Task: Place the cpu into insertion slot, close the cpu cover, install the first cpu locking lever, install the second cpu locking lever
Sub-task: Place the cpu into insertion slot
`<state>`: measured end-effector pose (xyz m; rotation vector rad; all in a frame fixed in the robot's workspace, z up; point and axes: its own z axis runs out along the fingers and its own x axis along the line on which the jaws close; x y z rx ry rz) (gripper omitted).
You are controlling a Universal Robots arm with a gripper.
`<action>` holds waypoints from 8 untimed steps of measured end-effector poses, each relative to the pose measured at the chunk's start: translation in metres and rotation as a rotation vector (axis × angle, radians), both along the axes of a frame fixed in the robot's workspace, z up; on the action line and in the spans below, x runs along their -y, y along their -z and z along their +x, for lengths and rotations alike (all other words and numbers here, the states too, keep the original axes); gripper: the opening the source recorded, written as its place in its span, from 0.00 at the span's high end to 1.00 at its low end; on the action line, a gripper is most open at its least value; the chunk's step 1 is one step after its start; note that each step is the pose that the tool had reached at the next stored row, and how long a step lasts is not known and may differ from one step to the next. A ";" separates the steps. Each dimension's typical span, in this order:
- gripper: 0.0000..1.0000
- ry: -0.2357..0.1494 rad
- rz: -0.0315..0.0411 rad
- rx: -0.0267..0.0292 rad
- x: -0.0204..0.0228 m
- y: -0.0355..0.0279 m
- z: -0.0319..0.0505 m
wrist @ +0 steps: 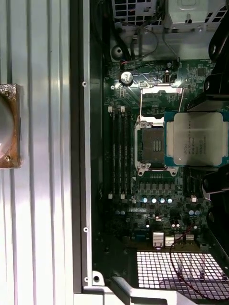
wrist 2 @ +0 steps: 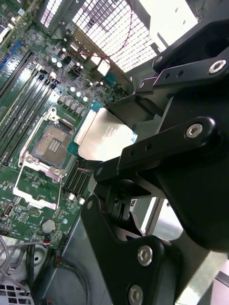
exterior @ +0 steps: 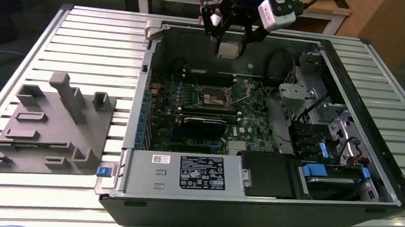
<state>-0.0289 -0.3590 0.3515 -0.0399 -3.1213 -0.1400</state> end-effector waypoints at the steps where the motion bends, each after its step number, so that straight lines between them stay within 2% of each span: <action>1: 0.46 0.000 0.0000 0.0001 0.0000 0.0007 0.0000; 8: 0.46 0.000 -0.0001 0.0001 0.0000 0.0030 0.0000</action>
